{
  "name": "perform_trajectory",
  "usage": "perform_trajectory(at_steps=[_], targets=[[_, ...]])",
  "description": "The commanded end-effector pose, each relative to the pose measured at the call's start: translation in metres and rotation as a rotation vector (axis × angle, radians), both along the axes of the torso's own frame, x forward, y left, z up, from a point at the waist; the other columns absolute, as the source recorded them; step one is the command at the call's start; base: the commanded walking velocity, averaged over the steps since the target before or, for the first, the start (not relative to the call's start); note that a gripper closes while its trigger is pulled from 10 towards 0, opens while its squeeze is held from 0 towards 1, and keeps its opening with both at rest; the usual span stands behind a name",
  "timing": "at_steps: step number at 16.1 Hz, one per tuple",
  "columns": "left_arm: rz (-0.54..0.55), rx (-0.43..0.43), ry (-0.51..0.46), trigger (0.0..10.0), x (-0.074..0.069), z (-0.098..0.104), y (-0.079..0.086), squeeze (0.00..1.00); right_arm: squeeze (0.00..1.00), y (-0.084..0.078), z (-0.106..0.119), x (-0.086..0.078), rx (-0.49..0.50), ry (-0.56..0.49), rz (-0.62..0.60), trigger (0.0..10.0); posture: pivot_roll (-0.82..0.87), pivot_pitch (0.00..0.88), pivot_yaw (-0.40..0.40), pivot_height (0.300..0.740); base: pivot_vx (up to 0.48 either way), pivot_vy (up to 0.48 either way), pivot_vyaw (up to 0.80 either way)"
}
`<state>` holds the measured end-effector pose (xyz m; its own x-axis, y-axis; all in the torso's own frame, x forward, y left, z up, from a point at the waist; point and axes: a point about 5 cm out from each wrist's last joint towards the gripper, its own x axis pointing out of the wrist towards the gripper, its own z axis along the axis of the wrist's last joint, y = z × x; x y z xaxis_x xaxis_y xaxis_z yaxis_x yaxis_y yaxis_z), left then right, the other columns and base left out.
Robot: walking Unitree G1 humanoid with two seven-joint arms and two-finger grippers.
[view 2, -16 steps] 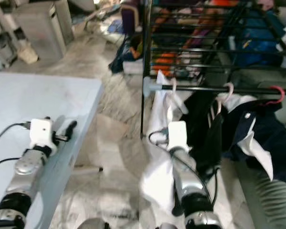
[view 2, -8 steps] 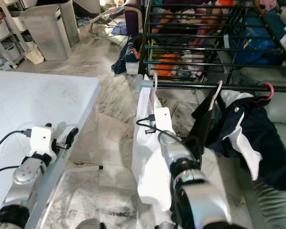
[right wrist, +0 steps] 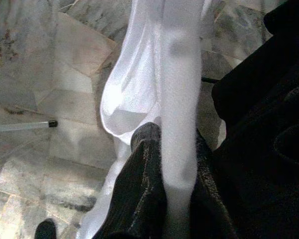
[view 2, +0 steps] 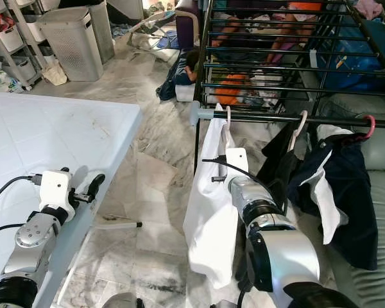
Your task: Hang hanger
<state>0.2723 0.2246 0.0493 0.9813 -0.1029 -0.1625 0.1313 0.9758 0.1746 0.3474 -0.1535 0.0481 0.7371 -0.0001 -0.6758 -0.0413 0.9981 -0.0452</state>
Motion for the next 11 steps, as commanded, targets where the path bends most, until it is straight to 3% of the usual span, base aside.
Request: perform_trajectory(at_steps=[1, 3, 5, 6, 7, 11], targets=[[-0.012, 0.010, 0.002, 10.0, 0.002, 0.002, -0.001, 0.00, 0.00, 0.002, 0.014, 0.010, -0.011, -0.049, 0.008, 10.0, 0.05, 0.000, 0.026, 0.740, 0.000, 0.000, 0.00], [-0.012, 0.009, 0.003, 10.0, 0.002, 0.002, -0.002, 0.00, 0.00, 0.015, 0.012, 0.009, 0.014, -0.047, 0.004, 10.0, 0.05, 0.000, 0.024, 0.740, 0.000, 0.000, 0.00], [-0.019, 0.013, 0.000, 10.0, 0.002, 0.004, 0.000, 0.00, 0.00, 0.017, -0.004, -0.002, -0.032, -0.014, 0.019, 10.0, 0.06, 0.000, 0.020, 0.740, 0.000, 0.000, 0.00], [-0.017, 0.013, 0.000, 10.0, 0.003, 0.004, 0.001, 0.00, 0.78, 0.015, -0.009, -0.005, -0.010, 0.001, -0.001, 10.0, 0.06, 0.000, 0.020, 0.740, 0.000, 0.000, 0.00], [-0.019, 0.013, 0.003, 10.0, 0.003, 0.004, 0.002, 0.00, 1.00, 0.013, -0.009, -0.006, -0.004, 0.003, -0.011, 10.0, 0.06, 0.000, 0.020, 0.740, 0.000, 0.000, 0.00], [-0.027, 0.007, 0.010, 10.0, 0.006, 0.003, -0.002, 0.00, 1.00, 0.007, -0.002, 0.000, -0.013, -0.074, -0.039, 10.0, 0.05, 0.000, 0.023, 0.740, 0.000, 0.000, 0.00]])
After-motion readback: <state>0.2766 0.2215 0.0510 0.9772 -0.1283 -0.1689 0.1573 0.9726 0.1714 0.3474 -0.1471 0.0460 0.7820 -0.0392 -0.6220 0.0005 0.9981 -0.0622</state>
